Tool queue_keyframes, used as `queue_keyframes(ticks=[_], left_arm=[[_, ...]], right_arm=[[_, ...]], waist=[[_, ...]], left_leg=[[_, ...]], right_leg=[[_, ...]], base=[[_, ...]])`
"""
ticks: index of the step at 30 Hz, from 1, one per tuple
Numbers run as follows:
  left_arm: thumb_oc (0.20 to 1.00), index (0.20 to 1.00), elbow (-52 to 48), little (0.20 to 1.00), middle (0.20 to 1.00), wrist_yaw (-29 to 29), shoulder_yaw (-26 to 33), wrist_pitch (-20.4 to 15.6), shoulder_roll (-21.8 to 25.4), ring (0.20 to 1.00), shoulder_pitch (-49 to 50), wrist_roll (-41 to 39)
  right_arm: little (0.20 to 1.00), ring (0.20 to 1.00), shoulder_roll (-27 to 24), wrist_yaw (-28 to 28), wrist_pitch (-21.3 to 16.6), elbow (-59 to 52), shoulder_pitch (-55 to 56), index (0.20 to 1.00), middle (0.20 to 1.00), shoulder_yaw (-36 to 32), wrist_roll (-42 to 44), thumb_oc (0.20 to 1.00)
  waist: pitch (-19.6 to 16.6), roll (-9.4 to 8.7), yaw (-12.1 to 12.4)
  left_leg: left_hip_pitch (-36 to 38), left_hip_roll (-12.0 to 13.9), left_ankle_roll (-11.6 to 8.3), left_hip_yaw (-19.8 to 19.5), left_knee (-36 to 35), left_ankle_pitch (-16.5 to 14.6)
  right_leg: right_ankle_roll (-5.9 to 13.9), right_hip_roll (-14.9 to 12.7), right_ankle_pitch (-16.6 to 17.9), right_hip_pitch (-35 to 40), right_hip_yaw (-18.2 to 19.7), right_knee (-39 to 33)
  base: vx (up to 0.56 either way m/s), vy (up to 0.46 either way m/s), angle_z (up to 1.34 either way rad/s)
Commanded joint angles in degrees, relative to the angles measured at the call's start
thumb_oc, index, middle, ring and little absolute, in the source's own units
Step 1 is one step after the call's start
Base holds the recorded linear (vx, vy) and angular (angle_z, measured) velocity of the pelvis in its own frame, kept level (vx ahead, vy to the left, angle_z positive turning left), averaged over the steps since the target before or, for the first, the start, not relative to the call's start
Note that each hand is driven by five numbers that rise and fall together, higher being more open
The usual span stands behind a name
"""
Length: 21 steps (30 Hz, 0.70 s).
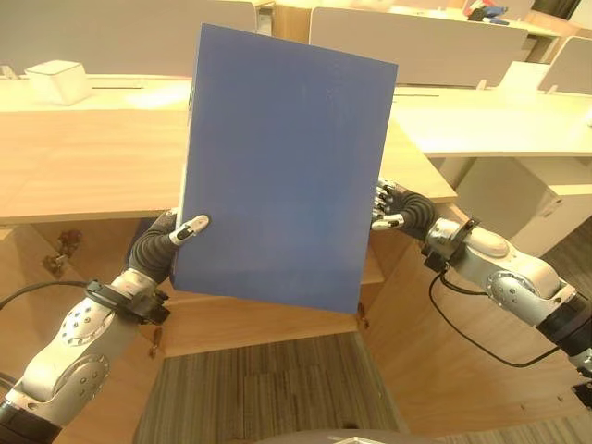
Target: Put the empty folder in the office cabinet
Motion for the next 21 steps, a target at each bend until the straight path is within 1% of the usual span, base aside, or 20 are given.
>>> queue_keyframes(ticks=[1, 4, 7, 8, 10, 13, 18, 21], left_arm=[[0.200, 0.200, -3.32, 0.200, 0.200, -2.52, 0.09, -4.40, 2.49, 0.200, -4.64, 1.15], [0.200, 0.200, -3.06, 0.200, 0.200, -2.82, 2.29, -4.09, 2.91, 0.200, -2.60, 1.78], [0.200, 0.200, -3.02, 0.200, 0.200, -3.53, 3.99, -3.85, 3.55, 0.200, -0.82, 2.59], [0.200, 0.200, -2.75, 0.200, 0.200, -3.65, 4.40, -4.05, 3.83, 0.200, -0.61, 3.00], [0.200, 0.200, -2.74, 0.200, 0.200, -3.65, 4.36, -4.06, 3.82, 0.200, -0.64, 3.00], [0.200, 0.200, -2.76, 0.200, 0.200, -3.87, 5.36, -4.35, 3.93, 0.200, 0.04, 3.17], [0.200, 0.200, -2.44, 0.200, 0.200, -3.45, 4.93, -4.57, 4.28, 0.200, -0.29, 3.58], [0.200, 0.200, -2.25, 0.200, 0.200, -3.49, 5.32, -4.54, 4.35, 0.200, 0.00, 3.39]], right_arm=[[1.000, 1.000, 0.97, -1.99, -4.35, 2.11, -8.70, 1.000, 1.000, -0.21, -0.38, 1.000], [1.000, 1.000, 0.01, -1.80, -4.59, 1.78, -8.06, 1.000, 1.000, -2.09, -0.91, 1.000], [1.000, 1.000, -3.50, -0.53, -4.33, -0.06, -6.17, 1.000, 1.000, -3.27, -0.78, 1.000], [1.000, 1.000, -5.77, 0.14, -4.09, -1.35, -5.42, 1.000, 1.000, -3.25, -0.82, 1.000], [1.000, 1.000, -5.81, 0.13, -4.08, -1.39, -5.35, 1.000, 1.000, -3.30, -0.82, 1.000], [1.000, 1.000, -10.02, 1.82, -3.70, -5.58, -3.03, 1.000, 1.000, -3.42, 0.24, 1.000], [1.000, 1.000, -10.85, 2.17, -3.47, -6.81, -2.89, 1.000, 1.000, -2.51, 1.09, 1.000], [1.000, 1.000, -11.43, 2.70, -3.19, -7.97, -1.85, 1.000, 1.000, -3.11, 1.78, 1.000]], waist=[[-1.75, 0.45, 0.37], [-1.76, 0.46, 0.35], [-1.87, 0.47, 0.21], [-1.85, 0.41, 0.13], [-1.86, 0.42, 0.15], [-1.88, 0.39, -0.05], [-1.81, 0.44, -0.13], [-1.85, 0.54, -0.19]], left_leg=[[-0.07, 1.50, -1.27, -2.38, -0.46, -2.92], [-0.03, 1.50, -1.27, -2.20, -0.46, -2.97], [-0.12, 1.59, -1.42, -2.14, -0.46, -2.91], [-0.19, 1.65, -1.52, -2.19, -0.46, -2.79], [-0.19, 1.66, -1.52, -2.20, -0.46, -2.79], [-0.32, 1.89, -1.68, -2.10, -0.46, -2.65], [-0.33, 2.05, -1.77, -1.95, -0.46, -2.55], [-0.36, 2.13, -1.83, -1.99, -0.46, -2.51]], right_leg=[[3.92, -3.70, 1.25, 0.52, -0.37, 0.36], [3.92, -3.64, 1.28, 0.55, -0.27, 0.27], [3.94, -3.55, 1.21, 0.56, -0.49, 0.27], [4.00, -3.50, 1.19, 0.50, -0.59, 0.29], [3.99, -3.50, 1.19, 0.49, -0.59, 0.29], [4.01, -3.35, 1.07, 0.37, -0.59, 0.19], [4.02, -3.28, 1.07, 0.39, -0.61, 0.15], [4.05, -3.32, 1.02, 0.43, -0.83, 0.13]], base=[[0.00, 0.000, 0.00], [0.00, 0.000, 0.00], [0.00, 0.000, 0.00], [0.00, 0.000, 0.00], [0.00, 0.000, 0.00], [0.00, 0.000, 0.00], [0.00, 0.000, 0.00], [0.00, 0.000, 0.00]])
